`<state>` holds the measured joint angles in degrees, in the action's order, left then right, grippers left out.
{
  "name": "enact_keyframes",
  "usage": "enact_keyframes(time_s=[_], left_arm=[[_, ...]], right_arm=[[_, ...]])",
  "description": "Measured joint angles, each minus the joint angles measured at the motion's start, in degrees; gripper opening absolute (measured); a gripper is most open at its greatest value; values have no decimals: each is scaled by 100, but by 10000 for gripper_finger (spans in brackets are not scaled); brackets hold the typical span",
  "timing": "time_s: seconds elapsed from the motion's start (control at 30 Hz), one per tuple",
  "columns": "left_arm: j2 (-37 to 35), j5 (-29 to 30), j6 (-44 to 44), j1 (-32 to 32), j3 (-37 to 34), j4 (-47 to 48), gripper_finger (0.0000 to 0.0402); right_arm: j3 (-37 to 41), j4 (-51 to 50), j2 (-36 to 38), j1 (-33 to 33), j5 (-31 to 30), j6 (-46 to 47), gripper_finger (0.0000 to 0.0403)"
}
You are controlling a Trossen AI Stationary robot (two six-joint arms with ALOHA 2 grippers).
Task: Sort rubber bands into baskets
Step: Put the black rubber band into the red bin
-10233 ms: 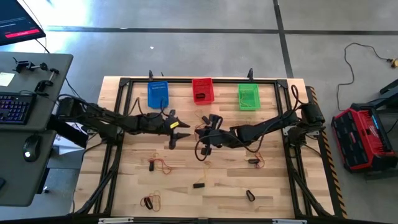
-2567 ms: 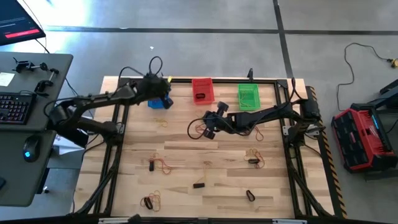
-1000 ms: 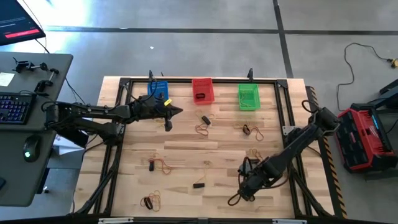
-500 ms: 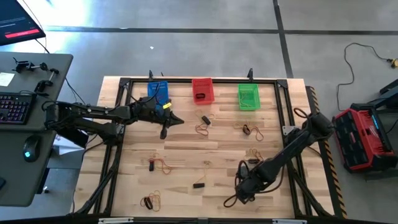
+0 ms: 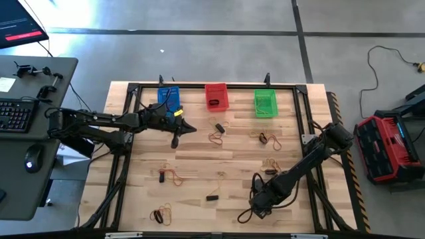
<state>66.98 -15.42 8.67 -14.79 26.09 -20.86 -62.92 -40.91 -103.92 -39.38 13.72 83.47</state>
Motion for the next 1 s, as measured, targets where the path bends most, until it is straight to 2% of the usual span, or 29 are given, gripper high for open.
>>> enact_keyframes(time_s=[0.23, 0.43, 0.63, 0.77, 0.9, 1.0], left_arm=[[0, 81, 11, 0, 0, 0, 0], [0, 81, -1, 0, 0, 0, 0], [0, 81, -91, 0, 1, 2, 0], [0, 81, -97, 0, 2, 4, 0], [0, 81, -97, 0, 4, 9, 0], [0, 81, -97, 0, 4, 13, 0]], right_arm=[[0, 0, 0, 11, -12, -505, 9], [0, -42, 0, 28, -126, -631, 8], [0, 36, 264, -22, 73, -571, 1], [0, -119, 609, -97, -375, -731, 1], [0, -502, 869, -31, -1119, -1323, 0], [0, -998, 974, 146, -2162, -1997, 0]])
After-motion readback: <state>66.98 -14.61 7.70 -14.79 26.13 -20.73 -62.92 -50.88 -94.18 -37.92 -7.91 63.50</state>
